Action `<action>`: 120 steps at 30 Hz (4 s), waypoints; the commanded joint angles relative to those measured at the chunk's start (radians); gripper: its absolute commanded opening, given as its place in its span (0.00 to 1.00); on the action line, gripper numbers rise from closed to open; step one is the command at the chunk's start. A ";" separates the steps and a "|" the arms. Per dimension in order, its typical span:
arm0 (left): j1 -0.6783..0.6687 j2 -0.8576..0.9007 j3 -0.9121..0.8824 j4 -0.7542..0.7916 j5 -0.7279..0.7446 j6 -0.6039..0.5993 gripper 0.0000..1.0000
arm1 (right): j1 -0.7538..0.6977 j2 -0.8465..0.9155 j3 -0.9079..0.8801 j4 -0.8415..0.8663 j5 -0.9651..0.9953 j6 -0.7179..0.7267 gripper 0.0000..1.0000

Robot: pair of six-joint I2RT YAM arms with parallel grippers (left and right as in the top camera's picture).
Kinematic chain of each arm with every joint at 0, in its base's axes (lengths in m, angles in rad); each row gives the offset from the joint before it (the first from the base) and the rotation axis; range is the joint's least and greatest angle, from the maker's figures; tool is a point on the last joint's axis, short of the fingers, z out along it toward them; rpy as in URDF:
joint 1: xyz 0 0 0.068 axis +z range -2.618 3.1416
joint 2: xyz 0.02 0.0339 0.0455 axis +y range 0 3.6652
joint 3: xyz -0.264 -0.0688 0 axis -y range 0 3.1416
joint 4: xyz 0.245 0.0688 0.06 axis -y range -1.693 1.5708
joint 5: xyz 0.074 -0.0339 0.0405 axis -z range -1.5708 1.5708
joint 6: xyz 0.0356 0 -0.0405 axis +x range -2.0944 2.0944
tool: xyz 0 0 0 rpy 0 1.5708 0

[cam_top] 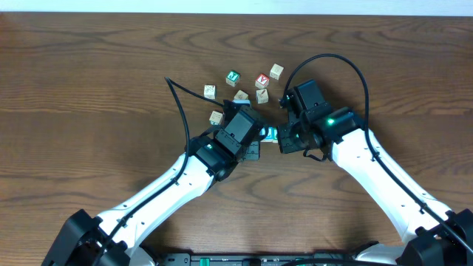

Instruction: Lift 3 blocks

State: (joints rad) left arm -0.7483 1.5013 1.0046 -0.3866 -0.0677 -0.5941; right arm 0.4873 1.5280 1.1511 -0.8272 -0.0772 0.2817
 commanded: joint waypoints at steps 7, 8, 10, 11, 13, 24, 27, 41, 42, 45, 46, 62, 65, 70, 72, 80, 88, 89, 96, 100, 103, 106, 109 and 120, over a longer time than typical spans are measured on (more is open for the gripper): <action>-0.050 -0.045 0.061 0.051 0.135 0.014 0.08 | 0.064 -0.019 0.040 0.019 -0.227 0.002 0.01; -0.050 -0.045 0.061 0.051 0.135 0.014 0.07 | 0.064 -0.019 0.041 0.018 -0.227 0.002 0.01; -0.050 -0.045 0.061 0.050 0.135 0.014 0.07 | 0.064 -0.019 0.042 0.018 -0.227 0.002 0.01; -0.050 -0.045 0.061 0.050 0.135 0.014 0.07 | 0.064 -0.019 0.042 0.018 -0.227 0.002 0.01; -0.050 -0.045 0.061 0.050 0.135 0.014 0.07 | 0.064 -0.019 0.043 0.018 -0.227 0.002 0.01; -0.050 -0.047 0.062 0.050 0.135 0.014 0.07 | 0.064 -0.019 0.047 0.013 -0.227 0.002 0.01; -0.050 -0.048 0.064 0.051 0.135 0.014 0.08 | 0.064 -0.020 0.048 0.013 -0.227 0.002 0.01; -0.050 -0.052 0.079 0.043 0.135 0.014 0.08 | 0.064 -0.036 0.074 -0.004 -0.227 0.002 0.01; -0.050 -0.052 0.080 0.042 0.135 0.014 0.07 | 0.064 -0.036 0.074 -0.005 -0.227 0.002 0.01; -0.050 -0.053 0.082 0.036 0.135 0.014 0.07 | 0.064 -0.036 0.074 -0.007 -0.226 0.002 0.01; -0.050 -0.054 0.082 0.036 0.135 0.014 0.08 | 0.064 -0.036 0.074 -0.007 -0.226 0.002 0.01; -0.050 -0.069 0.082 0.029 0.135 0.015 0.07 | 0.064 -0.036 0.074 -0.008 -0.227 0.002 0.01; -0.050 -0.069 0.082 0.029 0.135 0.015 0.08 | 0.064 -0.036 0.074 -0.011 -0.227 0.002 0.01; -0.050 -0.069 0.082 0.029 0.135 0.014 0.07 | 0.064 -0.036 0.074 -0.011 -0.227 0.002 0.01; -0.050 -0.069 0.082 0.029 0.135 0.014 0.08 | 0.064 -0.036 0.074 -0.011 -0.227 0.002 0.01; -0.050 -0.069 0.082 0.029 0.135 0.014 0.07 | 0.064 -0.036 0.074 -0.011 -0.226 0.022 0.01; -0.050 -0.069 0.082 0.029 0.135 0.014 0.07 | 0.064 -0.035 0.074 -0.011 -0.195 0.021 0.01; -0.050 -0.068 0.082 0.029 0.135 0.014 0.07 | 0.064 -0.035 0.074 -0.011 -0.196 0.021 0.01; -0.050 -0.064 0.082 0.025 0.135 0.014 0.08 | 0.064 -0.034 0.074 -0.009 -0.189 0.021 0.01; -0.050 -0.064 0.082 0.024 0.135 0.014 0.07 | 0.064 -0.014 0.073 -0.003 -0.189 0.022 0.01; -0.050 -0.060 0.079 0.021 0.135 0.014 0.08 | 0.064 0.005 0.073 -0.003 -0.189 0.021 0.01; -0.050 -0.043 0.079 0.015 0.135 0.014 0.07 | 0.064 0.010 0.073 0.002 -0.189 0.021 0.01; -0.050 -0.022 0.079 0.014 0.135 0.014 0.07 | 0.064 0.010 0.073 0.005 -0.181 0.021 0.01; -0.050 -0.003 0.079 0.023 0.135 0.014 0.08 | 0.064 0.029 0.061 0.008 -0.159 0.021 0.01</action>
State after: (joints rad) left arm -0.7547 1.4876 1.0103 -0.4091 -0.0631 -0.5941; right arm 0.4911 1.5368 1.1847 -0.8440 -0.0483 0.3038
